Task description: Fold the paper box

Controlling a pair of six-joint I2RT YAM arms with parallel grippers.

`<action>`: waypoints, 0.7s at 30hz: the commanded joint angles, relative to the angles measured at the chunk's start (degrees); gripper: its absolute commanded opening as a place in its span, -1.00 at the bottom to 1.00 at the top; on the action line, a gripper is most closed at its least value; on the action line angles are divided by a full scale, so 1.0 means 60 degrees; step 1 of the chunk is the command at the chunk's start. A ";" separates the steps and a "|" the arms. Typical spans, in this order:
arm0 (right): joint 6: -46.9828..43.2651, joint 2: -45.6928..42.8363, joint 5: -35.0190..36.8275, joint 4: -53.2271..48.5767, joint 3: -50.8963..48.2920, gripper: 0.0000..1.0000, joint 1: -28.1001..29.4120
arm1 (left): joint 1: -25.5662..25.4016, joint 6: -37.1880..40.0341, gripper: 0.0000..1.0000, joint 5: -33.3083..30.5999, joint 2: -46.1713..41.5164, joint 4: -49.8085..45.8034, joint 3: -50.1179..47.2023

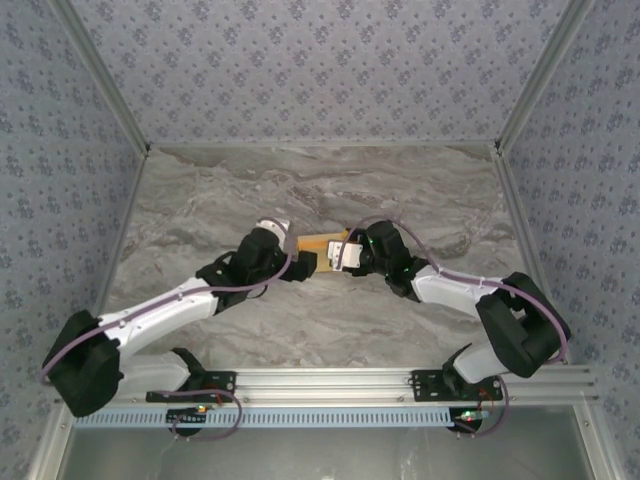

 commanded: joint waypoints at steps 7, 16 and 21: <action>0.0046 0.0281 0.0373 0.0045 -0.0482 0.09 0.0062 | 0.1550 -0.2176 0.98 0.2215 0.0811 -0.0101 0.0616; 0.0233 0.0331 0.0295 0.0219 -0.0655 0.09 0.0086 | 0.2035 -0.3230 0.87 0.3168 0.2620 0.0698 0.0906; 0.0431 0.0377 0.0280 0.0309 -0.0724 0.09 0.0039 | 0.2150 -0.3168 0.50 0.3175 0.3052 0.1265 0.0211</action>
